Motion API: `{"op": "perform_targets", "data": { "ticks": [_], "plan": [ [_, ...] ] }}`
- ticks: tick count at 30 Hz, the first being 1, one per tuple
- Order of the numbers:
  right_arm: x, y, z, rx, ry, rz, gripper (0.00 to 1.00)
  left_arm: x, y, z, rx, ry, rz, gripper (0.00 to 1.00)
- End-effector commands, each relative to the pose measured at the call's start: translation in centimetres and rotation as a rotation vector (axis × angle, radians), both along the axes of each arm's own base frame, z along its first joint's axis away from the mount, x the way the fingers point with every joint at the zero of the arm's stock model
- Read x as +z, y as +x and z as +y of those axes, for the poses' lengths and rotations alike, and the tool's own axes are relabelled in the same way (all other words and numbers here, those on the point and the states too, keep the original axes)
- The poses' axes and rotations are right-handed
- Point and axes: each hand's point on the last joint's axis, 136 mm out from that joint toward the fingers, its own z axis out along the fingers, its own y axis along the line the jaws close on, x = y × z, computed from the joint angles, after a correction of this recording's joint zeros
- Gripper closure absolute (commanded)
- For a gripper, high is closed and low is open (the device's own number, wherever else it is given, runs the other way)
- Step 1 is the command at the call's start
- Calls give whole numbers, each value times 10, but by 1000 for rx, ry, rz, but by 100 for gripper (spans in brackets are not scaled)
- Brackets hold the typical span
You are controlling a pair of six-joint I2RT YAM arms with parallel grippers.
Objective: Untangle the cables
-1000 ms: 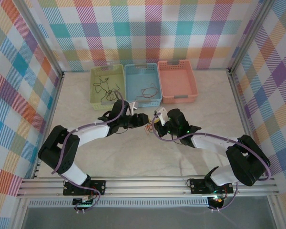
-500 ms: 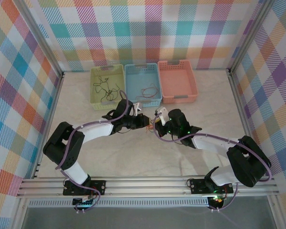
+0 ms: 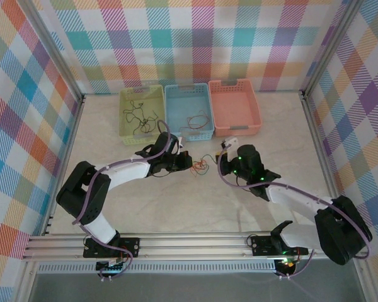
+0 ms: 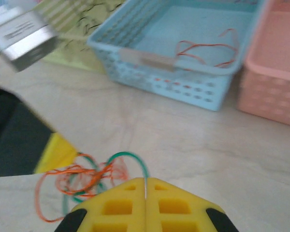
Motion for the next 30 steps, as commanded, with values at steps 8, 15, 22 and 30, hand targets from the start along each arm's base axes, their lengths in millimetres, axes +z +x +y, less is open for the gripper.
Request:
{"op": "perform_targets", "data": {
  "ticks": [8,15,22,30],
  "plan": [
    [17,17,-107,-484,158,-12,100,21,8,26,65,88,-81,100],
    [11,9,-153,-696,148,11,100,29,15,60,170,148,-114,100],
    [-1,1,-189,-884,107,70,100,40,21,103,333,147,-144,100],
    [-6,-9,-213,-1012,78,89,100,60,18,144,486,143,-224,100]
  ]
}}
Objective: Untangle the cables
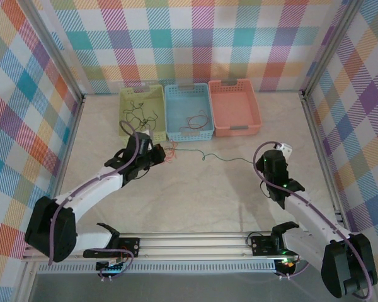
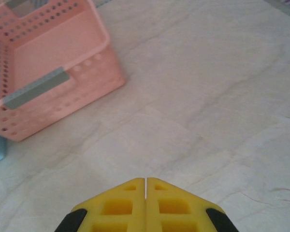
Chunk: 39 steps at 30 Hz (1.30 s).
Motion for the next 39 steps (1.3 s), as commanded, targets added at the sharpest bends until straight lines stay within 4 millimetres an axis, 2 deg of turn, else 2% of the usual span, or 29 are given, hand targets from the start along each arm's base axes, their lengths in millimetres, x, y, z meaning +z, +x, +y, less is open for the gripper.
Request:
{"op": "perform_targets", "data": {
  "ticks": [1,9,12,18,20,25,27,29,31,34,39],
  "plan": [
    [14,-4,-26,-144,-29,-18,100,0,2,29,124,47,-15,100],
    [10,-12,-41,-228,-17,-1,100,9,-1,51,199,70,-42,100],
    [11,-12,-42,-225,-6,-21,100,9,-1,50,189,67,-44,100],
    [19,3,-14,-62,54,-78,100,-1,4,14,45,-23,-12,100],
    [25,7,-2,7,78,-111,100,-9,6,1,-11,-17,19,100],
    [33,10,13,92,107,-137,100,-32,4,-36,-140,-22,115,99],
    [36,10,19,126,117,-153,100,-37,2,-49,-186,-9,138,84],
    [38,10,22,143,125,-162,100,-39,-1,-57,-208,-9,144,56],
    [40,10,25,160,130,-174,100,-36,-2,-61,-224,-15,136,39],
    [42,11,31,197,141,-183,100,-24,-6,-70,-263,-57,102,29],
    [45,12,43,255,173,-200,100,19,-18,-100,-405,-218,-15,26]
  ]
}}
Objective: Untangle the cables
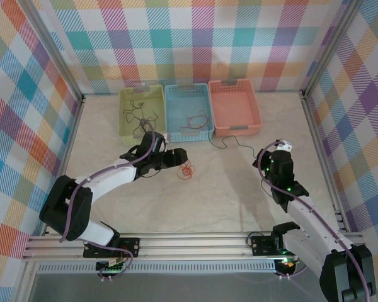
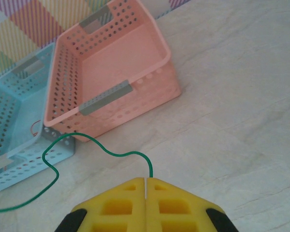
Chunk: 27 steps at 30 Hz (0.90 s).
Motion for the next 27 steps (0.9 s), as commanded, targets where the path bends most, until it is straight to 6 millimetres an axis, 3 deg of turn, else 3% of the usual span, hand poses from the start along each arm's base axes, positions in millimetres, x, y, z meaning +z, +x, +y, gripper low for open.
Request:
{"op": "perform_targets", "data": {
  "ticks": [1,4,9,13,17,21,27],
  "plan": [
    [14,4,12,67,24,-66,100,51,-9,-30,-128,-147,-121,26],
    [14,5,16,86,30,-68,100,66,-9,-42,-145,-162,-153,23],
    [15,5,20,107,38,-74,100,72,0,-65,-154,-130,-148,20],
    [14,6,20,108,36,-72,100,71,18,-76,-130,-81,-177,19],
    [12,6,21,111,38,-69,100,58,36,-87,-119,-50,-160,22],
    [12,6,21,112,37,-67,100,49,49,-94,-105,-28,-138,33],
    [11,6,20,108,31,-66,100,47,62,-85,-36,27,-163,68]
  ]
}}
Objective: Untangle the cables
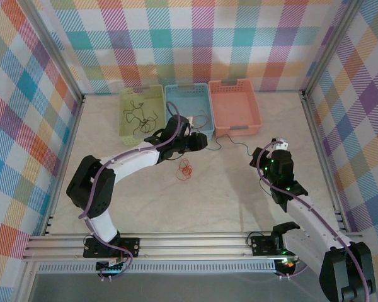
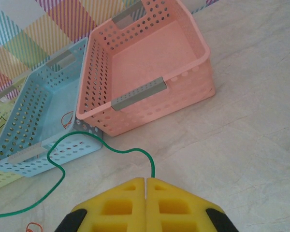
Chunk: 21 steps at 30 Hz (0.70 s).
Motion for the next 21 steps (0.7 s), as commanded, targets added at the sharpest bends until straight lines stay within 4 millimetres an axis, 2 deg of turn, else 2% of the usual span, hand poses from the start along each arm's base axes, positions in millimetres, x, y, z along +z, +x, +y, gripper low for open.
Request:
{"op": "perform_targets", "data": {
  "ticks": [1,4,6,9,14,17,19,21],
  "plan": [
    [5,2,1,11,-4,-30,100,15,10,3,44,29,-55,73],
    [5,2,0,5,-9,-28,100,16,15,10,70,54,-70,100],
    [5,1,-3,-10,-15,-26,100,18,16,20,99,83,-76,100],
    [3,0,-11,-49,-33,-10,100,23,17,50,155,113,-87,100],
    [-5,-6,-34,-182,-58,40,100,35,16,130,311,104,-82,100],
    [-6,-8,-42,-220,-67,43,100,47,13,169,384,31,-79,100],
    [-4,-7,-40,-209,-62,32,100,57,12,180,399,-1,-93,100],
    [-4,-7,-39,-205,-64,30,100,64,9,182,397,-13,-104,100]
  ]
}}
